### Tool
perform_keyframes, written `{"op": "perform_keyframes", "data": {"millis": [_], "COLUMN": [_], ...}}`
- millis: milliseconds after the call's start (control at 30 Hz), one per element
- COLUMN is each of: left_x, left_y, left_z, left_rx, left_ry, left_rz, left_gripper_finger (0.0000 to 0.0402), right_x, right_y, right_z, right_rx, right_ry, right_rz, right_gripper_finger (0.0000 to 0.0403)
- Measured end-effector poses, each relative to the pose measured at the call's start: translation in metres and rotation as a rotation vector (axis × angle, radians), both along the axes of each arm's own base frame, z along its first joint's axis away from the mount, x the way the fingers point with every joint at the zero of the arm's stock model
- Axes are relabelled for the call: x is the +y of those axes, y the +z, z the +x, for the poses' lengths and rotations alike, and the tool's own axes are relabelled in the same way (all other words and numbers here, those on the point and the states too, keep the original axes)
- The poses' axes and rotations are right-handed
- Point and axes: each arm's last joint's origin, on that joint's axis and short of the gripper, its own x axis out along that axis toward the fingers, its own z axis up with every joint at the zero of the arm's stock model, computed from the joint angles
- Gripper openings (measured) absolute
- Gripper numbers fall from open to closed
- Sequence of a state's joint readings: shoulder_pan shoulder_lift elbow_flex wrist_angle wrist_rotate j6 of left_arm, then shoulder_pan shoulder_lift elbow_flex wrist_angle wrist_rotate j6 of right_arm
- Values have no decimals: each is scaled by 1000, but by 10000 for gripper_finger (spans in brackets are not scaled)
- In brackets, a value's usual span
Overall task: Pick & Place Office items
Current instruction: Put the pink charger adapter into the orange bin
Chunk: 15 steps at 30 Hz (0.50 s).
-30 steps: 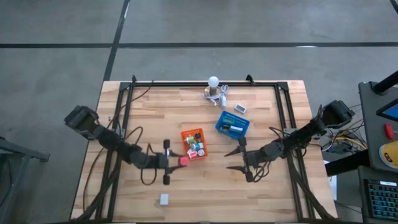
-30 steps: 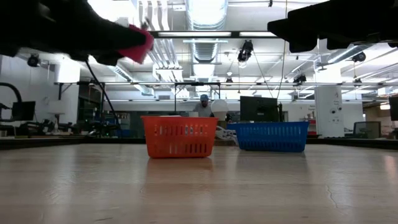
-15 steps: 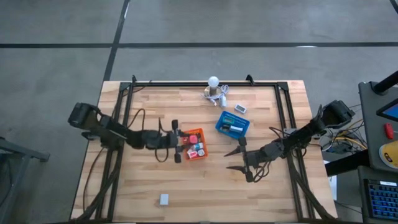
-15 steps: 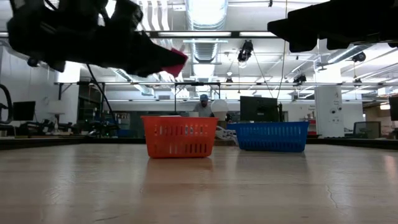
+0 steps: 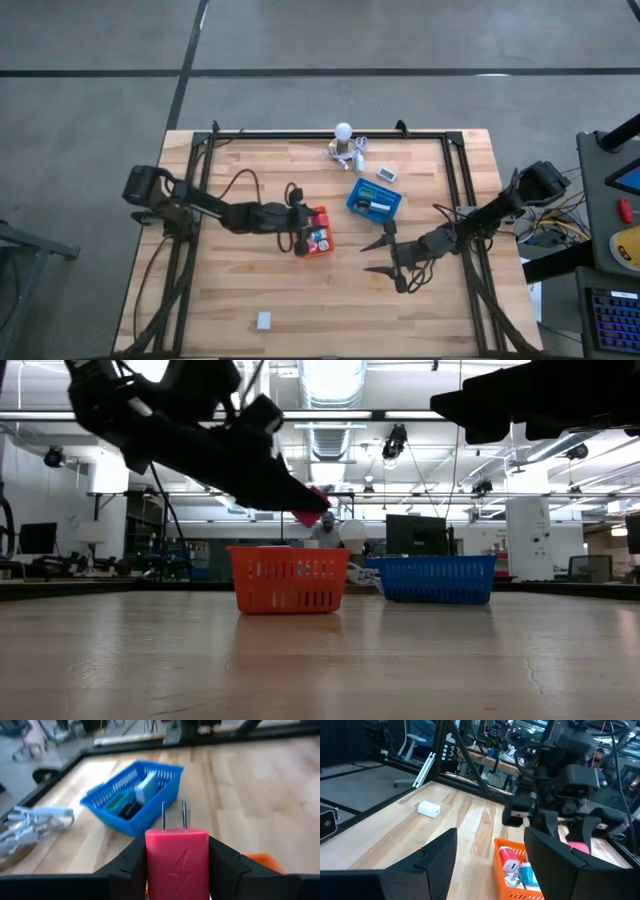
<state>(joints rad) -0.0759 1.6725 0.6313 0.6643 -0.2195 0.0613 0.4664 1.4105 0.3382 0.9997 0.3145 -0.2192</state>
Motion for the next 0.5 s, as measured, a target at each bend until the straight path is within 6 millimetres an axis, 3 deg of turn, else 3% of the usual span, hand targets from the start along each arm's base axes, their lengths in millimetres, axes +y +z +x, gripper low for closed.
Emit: {"op": "perform_keyframes", "data": {"millis": [500], "left_x": [8], "left_y": [4], "left_z": [16], "left_rx": [335], "left_ry": [34], "left_rz": [-23], "left_gripper_finger": [145], "right_x": [0], "right_y": [0], "right_z": [0], "right_rx": [0], "right_ry": [0], "right_rz": [3], "right_gripper_finger": [226]}}
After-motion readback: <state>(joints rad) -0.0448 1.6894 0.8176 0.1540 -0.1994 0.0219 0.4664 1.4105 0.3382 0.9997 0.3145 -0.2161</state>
